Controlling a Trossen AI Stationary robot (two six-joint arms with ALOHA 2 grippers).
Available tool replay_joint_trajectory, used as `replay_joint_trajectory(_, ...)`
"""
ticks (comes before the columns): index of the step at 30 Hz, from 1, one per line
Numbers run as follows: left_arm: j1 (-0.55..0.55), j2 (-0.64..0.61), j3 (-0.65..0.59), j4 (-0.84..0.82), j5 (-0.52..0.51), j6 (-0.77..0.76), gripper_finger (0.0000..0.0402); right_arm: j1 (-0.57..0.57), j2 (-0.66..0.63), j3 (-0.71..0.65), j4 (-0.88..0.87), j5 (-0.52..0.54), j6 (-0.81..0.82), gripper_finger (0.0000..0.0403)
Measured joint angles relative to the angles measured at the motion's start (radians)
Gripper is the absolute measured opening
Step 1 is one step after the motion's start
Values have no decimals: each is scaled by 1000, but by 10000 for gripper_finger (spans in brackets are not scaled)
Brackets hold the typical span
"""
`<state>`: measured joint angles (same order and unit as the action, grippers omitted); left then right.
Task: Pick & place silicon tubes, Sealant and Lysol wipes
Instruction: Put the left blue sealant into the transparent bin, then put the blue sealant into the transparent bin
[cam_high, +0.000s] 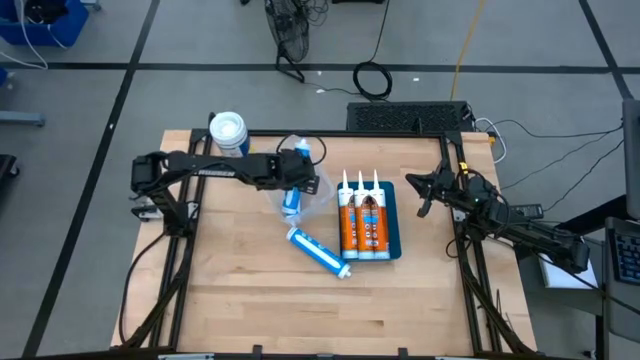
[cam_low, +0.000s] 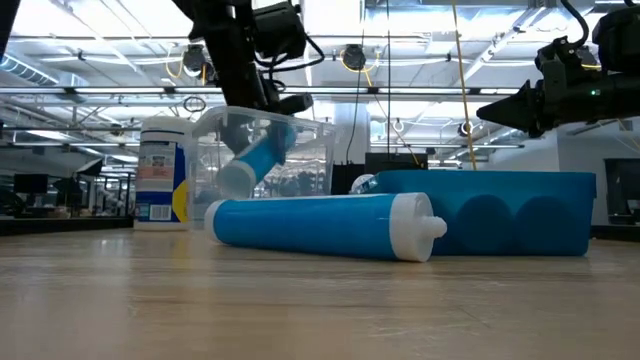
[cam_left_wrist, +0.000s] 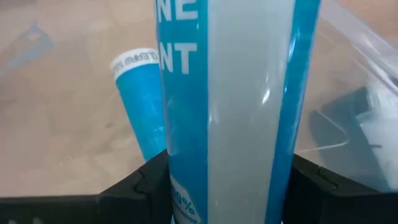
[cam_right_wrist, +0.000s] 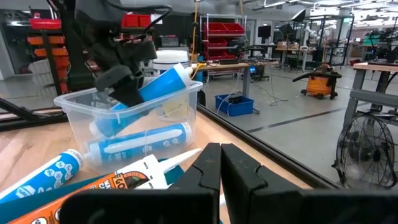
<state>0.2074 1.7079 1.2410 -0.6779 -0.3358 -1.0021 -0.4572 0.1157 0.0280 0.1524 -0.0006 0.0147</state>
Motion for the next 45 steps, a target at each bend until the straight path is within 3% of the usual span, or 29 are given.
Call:
replay_joint_trajectory(4,8,14,3,-23,27,-12,219,0,0,0,0,0,0,0)
replay_joint_trajectory(11,0,11,-8,-44,125,35,337,0,0,0,0,0,0,0)
replay_joint_trajectory(17,-9,-1,-5,-21,192,58,392,0,0,0,0,0,0,0)
replay_joint_trajectory(24,-38,-81,-4,-12,199,108,392,0,1,0,-2,0,0,0)
replay_joint_trajectory(32,-168,-174,-4,37,349,139,392,0,14,-1,0,0,0,0)
replay_joint_trajectory(35,-243,-170,-4,142,426,132,392,0,17,-1,-1,0,0,0)
replay_joint_trajectory(39,-356,-134,-2,417,473,205,392,0,20,-1,-1,0,0,0)
replay_joint_trajectory(42,-420,-116,-2,575,433,323,392,0,23,-1,-3,0,0,0)
replay_joint_trajectory(45,-467,-115,-2,574,292,498,392,0,26,-1,-9,0,0,0)
